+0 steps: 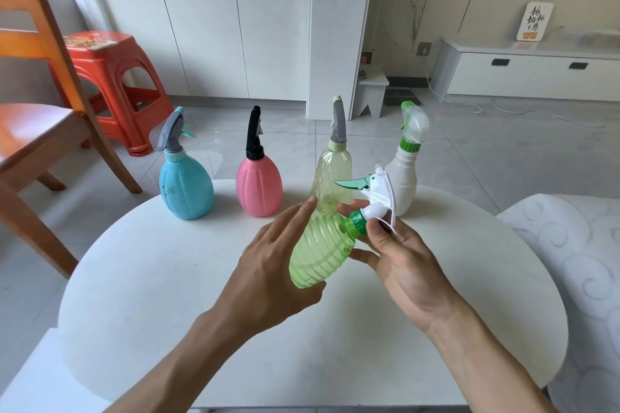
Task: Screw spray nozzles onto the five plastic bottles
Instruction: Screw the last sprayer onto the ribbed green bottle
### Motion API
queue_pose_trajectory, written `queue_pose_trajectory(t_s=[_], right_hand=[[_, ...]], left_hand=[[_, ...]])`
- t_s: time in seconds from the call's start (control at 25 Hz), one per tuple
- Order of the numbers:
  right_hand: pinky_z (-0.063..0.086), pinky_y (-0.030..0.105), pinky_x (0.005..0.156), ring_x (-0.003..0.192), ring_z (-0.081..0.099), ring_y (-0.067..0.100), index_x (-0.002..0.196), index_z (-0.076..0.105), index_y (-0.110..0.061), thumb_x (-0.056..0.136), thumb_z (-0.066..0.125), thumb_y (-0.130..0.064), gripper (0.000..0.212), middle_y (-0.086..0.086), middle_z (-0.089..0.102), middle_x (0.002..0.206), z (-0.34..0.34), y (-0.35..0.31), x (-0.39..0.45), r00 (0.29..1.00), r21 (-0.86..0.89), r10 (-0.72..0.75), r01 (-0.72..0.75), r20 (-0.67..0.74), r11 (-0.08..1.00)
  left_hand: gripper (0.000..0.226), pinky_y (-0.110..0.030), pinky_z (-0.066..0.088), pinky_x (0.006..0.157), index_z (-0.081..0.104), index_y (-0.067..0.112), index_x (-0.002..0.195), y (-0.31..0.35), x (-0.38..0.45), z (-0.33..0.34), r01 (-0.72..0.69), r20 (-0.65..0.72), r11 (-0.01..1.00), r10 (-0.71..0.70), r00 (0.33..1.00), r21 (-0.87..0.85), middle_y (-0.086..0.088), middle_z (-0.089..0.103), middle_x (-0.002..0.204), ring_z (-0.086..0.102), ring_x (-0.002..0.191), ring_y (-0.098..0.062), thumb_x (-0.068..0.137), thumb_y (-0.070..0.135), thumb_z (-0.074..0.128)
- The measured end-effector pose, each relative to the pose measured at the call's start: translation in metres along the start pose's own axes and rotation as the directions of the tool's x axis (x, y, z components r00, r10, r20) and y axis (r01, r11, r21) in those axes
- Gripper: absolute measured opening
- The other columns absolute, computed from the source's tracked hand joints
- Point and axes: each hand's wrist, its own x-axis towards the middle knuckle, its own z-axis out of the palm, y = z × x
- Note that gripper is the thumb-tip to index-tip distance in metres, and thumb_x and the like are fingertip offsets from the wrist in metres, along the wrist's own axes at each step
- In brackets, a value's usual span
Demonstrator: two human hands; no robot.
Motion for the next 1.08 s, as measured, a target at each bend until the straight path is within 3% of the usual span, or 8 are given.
queue_pose_trajectory(t_s=[0.12,0.4,0.68,0.88,1.08], right_hand=[[0.05,0.042,0.093,0.126,0.059,0.029,0.128,0.063,-0.013,0.093,0.058,-0.031,0.039,0.014,0.064,0.135,-0.007,-0.008,0.002,0.997,0.03,0.005,-0.008,0.078,1.0],[0.053,0.036,0.086,0.121,0.062,0.026,0.118,0.069,-0.016,0.095,0.055,-0.028,0.029,0.015,0.067,0.131,-0.007,-0.012,0.003,0.99,0.031,-0.044,0.04,0.135,0.999],[0.052,0.039,0.089,0.116,0.063,0.029,0.12,0.067,-0.013,0.095,0.054,-0.027,0.032,0.015,0.069,0.125,-0.012,-0.021,0.005,0.975,0.08,-0.021,0.003,0.222,0.997],[0.051,0.04,0.089,0.118,0.061,0.031,0.123,0.062,-0.002,0.099,0.051,-0.023,0.034,0.02,0.065,0.128,-0.021,-0.023,0.005,0.961,-0.033,-0.011,0.021,0.277,0.999],[0.054,0.035,0.084,0.111,0.068,0.027,0.113,0.068,-0.01,0.089,0.066,-0.032,0.033,0.014,0.072,0.118,-0.009,-0.016,0.003,0.988,-0.01,-0.013,0.015,0.156,1.0]], left_hand=[[0.113,0.003,0.029,0.089,0.024,0.039,0.153,0.001,0.0,-0.003,0.048,0.056,0.985,-0.039,0.998,-0.165,0.035,0.036,0.14,0.045,0.117,0.007,0.058,0.04,0.086],[0.111,-0.019,0.043,0.096,0.03,0.043,0.15,0.002,-0.001,0.004,0.162,0.125,0.922,-0.125,0.984,-0.352,0.022,0.051,0.138,0.051,0.123,-0.001,0.055,0.041,0.089],[0.109,-0.011,0.045,0.09,0.034,0.039,0.149,0.002,0.001,0.001,0.248,0.259,0.841,-0.134,0.956,-0.48,0.021,0.058,0.13,0.054,0.121,-0.001,0.057,0.028,0.092],[0.107,-0.039,0.047,0.103,0.034,0.035,0.15,0.002,0.006,-0.001,0.315,0.37,0.79,-0.121,0.921,-0.526,0.011,0.06,0.134,0.055,0.124,-0.008,0.058,0.031,0.089],[0.108,-0.036,0.05,0.1,0.035,0.035,0.149,0.007,0.001,0.006,0.349,0.323,0.778,-0.199,0.925,-0.523,0.013,0.063,0.128,0.059,0.117,-0.005,0.056,0.032,0.09]])
